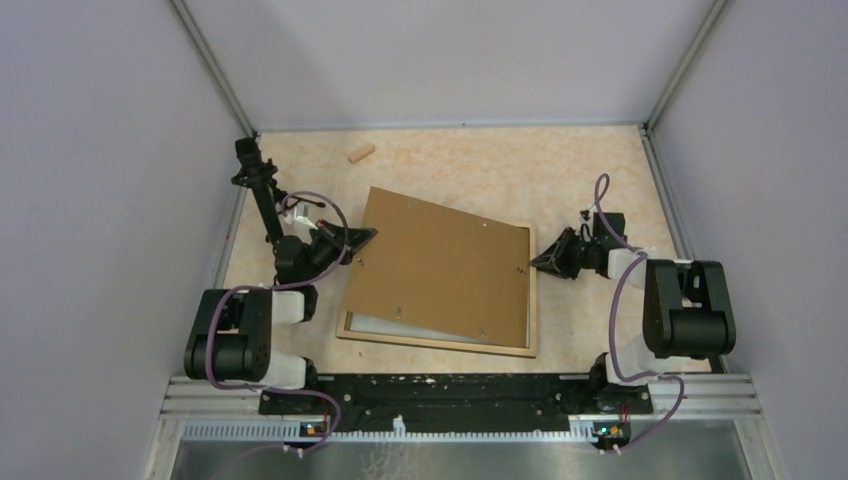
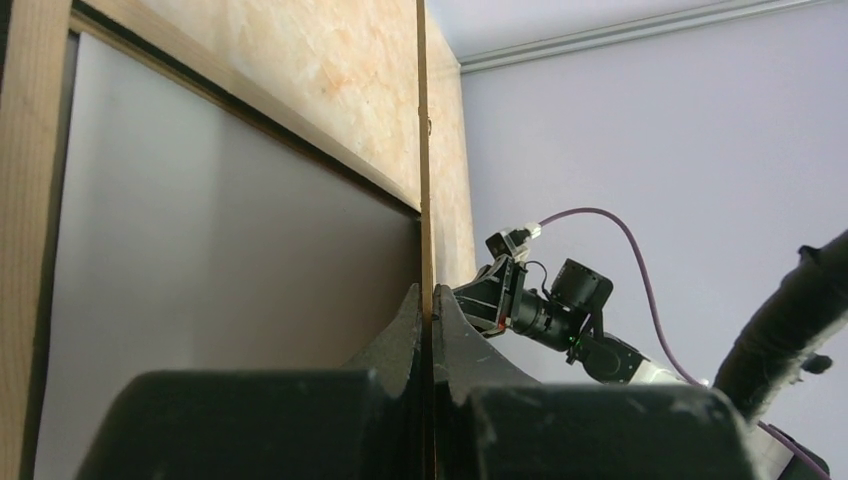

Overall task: Put the photo into the frame
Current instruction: Place the photo frame item in the photo frame.

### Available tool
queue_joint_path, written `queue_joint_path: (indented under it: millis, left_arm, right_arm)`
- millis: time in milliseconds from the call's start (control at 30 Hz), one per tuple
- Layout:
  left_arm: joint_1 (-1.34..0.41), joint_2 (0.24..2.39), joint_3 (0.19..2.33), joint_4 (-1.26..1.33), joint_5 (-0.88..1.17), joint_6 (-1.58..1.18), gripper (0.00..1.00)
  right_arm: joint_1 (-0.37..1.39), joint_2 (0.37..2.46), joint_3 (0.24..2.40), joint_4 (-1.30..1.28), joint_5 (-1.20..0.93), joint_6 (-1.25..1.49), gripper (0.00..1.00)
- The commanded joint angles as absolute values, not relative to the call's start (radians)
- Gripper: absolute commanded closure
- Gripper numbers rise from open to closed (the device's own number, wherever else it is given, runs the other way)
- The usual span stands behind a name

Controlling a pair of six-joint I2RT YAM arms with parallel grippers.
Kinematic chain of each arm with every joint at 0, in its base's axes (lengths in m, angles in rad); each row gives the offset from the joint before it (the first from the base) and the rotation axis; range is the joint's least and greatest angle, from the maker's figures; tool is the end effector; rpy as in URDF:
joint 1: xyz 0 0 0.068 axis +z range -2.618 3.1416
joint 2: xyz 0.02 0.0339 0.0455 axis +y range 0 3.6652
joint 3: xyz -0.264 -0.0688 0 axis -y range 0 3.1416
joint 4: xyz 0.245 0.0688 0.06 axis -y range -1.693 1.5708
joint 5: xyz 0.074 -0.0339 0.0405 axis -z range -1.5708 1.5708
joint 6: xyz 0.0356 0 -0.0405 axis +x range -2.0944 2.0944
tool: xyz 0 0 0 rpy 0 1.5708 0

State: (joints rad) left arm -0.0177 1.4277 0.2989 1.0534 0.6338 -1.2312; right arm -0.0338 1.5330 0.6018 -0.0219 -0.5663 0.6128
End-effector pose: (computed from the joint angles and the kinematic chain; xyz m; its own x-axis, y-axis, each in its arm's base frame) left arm 0.2434 -0.0254 0.1713 -0.5953 -0.7493 -0.2901 0.1304 0.2661 -0.9551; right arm 0.2651 0.0101 0.1317 -0.8287 0.5137 -0.2222 0.2379 0.6827 0.6909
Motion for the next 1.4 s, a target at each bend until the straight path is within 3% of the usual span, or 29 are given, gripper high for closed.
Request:
queue_joint_path:
  millis: [0, 200, 333, 633, 833, 933, 1367]
  left_arm:
    - [-0.041, 1.415, 0.285, 1.065, 0.637, -1.206, 1.00]
    - [-0.043, 1.291, 0.393, 0.502, 0.583, -0.943, 0.89]
    - [-0.043, 1.257, 0.506, 0.231, 0.510, -0.753, 0.68]
    - [-0.047, 1.332, 0.630, -0.027, 0.557, -0.603, 0.33]
    - [-0.080, 1.321, 0.709, -0.191, 0.485, -0.526, 0.21]
    - [-0.140, 1.324, 0.743, -0.231, 0.414, -0.491, 0.05]
    - [-0.239, 1.380, 0.950, -0.549, 0.076, -0.353, 0.02]
  right_arm:
    - [-0.029, 1.555, 0.588, -0.012, -0.569, 0.607, 0.81]
    - [-0.029, 1.555, 0.588, -0.009, -0.577, 0.601, 0.81]
    - [-0.028, 1.560, 0.588, -0.008, -0.586, 0.601, 0.81]
    - [-0.029, 1.549, 0.596, -0.016, -0.586, 0.591, 0.81]
    - [-0.029, 1.544, 0.604, -0.032, -0.572, 0.573, 0.81]
    - [-0.028, 1.545, 0.606, -0.030, -0.569, 0.570, 0.81]
    - [-0.028, 1.493, 0.658, -0.110, -0.549, 0.541, 0.81]
